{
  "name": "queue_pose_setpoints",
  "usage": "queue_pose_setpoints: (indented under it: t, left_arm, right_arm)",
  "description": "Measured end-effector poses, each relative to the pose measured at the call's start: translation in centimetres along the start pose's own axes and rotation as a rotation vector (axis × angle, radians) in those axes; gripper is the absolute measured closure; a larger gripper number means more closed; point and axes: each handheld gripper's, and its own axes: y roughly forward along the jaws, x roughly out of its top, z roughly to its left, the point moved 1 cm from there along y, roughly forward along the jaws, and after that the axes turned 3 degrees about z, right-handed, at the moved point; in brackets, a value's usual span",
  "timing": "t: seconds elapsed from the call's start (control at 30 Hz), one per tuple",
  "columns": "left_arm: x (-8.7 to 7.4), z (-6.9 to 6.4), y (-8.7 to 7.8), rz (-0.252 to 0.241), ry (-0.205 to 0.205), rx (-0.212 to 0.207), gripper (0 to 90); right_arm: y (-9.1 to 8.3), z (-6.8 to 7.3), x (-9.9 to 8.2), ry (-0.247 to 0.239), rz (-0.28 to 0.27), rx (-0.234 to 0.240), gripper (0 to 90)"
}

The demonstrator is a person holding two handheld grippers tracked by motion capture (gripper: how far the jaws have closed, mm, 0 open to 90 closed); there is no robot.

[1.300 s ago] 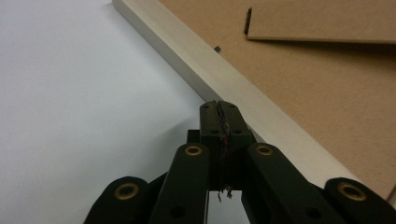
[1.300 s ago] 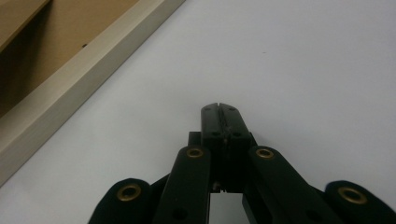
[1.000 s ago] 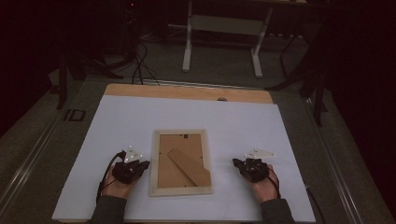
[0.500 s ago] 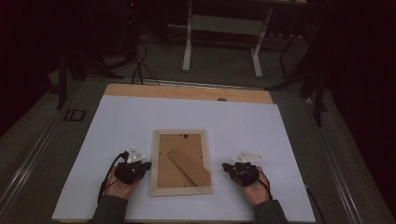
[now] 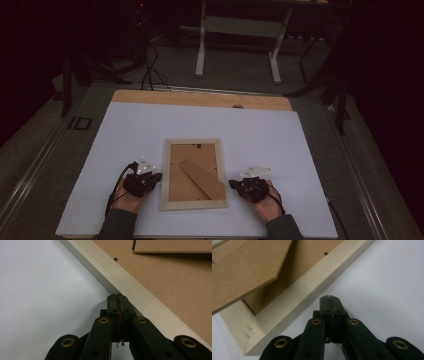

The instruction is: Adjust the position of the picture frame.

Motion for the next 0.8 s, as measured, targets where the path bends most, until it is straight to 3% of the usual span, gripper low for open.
queue_pose_setpoints:
  t: [0.3, 0.8]
  left_arm:
    - [0.5, 0.0, 0.3, 0.005, 0.004, -0.005, 90.0]
    - [1.4, -0.1, 1.1, 0.01, -0.005, -0.002, 90.0]
  right_arm:
    - [0.2, 0.4, 0.1, -0.006, -0.001, 0.024, 90.0]
    - [-0.1, 0.0, -0.2, 0.008, -0.004, 0.016, 90.0]
